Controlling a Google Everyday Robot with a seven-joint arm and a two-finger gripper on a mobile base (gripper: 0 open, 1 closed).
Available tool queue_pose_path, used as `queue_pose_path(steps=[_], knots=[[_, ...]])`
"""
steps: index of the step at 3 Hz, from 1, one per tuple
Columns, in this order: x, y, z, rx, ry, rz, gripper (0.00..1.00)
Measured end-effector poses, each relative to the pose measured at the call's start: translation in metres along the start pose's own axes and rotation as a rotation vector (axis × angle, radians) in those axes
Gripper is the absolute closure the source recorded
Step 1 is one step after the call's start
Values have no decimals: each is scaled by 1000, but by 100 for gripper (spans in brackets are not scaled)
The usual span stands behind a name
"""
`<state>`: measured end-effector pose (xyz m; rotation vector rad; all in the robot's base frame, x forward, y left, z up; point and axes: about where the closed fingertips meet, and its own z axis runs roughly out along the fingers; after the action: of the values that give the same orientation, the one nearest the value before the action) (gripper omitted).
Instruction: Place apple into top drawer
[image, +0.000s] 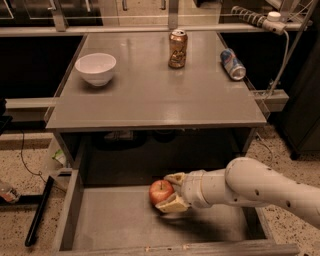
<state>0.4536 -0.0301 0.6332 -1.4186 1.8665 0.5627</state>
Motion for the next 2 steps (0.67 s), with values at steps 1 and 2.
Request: queue_pose_path(steps=[1,2], knots=[[0,0,0,0,0,0,36],[0,0,0,0,0,0,12]])
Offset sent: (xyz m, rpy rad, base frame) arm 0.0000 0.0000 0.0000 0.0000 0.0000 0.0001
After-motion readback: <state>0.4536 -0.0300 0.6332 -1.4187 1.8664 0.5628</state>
